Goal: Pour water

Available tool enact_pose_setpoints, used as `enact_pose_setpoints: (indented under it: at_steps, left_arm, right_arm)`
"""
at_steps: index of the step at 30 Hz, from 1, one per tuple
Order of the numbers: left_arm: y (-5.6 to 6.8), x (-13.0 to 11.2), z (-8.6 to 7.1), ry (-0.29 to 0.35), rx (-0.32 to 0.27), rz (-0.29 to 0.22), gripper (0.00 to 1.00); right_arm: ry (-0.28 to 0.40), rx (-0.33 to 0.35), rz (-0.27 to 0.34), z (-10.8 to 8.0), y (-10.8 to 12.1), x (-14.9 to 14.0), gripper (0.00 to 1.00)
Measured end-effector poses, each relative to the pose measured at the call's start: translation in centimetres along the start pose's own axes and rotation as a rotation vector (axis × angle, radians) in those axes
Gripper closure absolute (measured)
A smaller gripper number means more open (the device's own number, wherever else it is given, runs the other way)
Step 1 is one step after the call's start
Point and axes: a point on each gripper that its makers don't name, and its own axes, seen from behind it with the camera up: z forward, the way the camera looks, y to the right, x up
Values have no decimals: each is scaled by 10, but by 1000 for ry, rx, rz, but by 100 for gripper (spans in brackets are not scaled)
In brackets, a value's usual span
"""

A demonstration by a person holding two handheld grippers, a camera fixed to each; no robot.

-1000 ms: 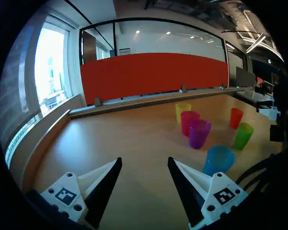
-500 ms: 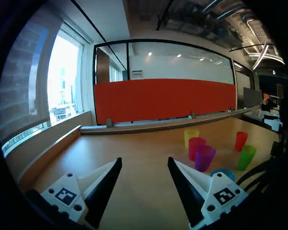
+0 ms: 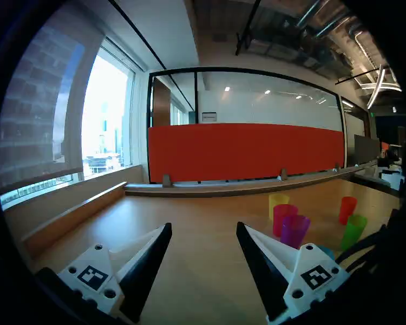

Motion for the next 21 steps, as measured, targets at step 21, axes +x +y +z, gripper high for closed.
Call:
enact_pose_setpoints:
  at_steps: [21]
  left_arm:
    - [6,-13,2,30,65,7,12]
  right_arm:
    - [-32,-12,-15,0,-9,14,3]
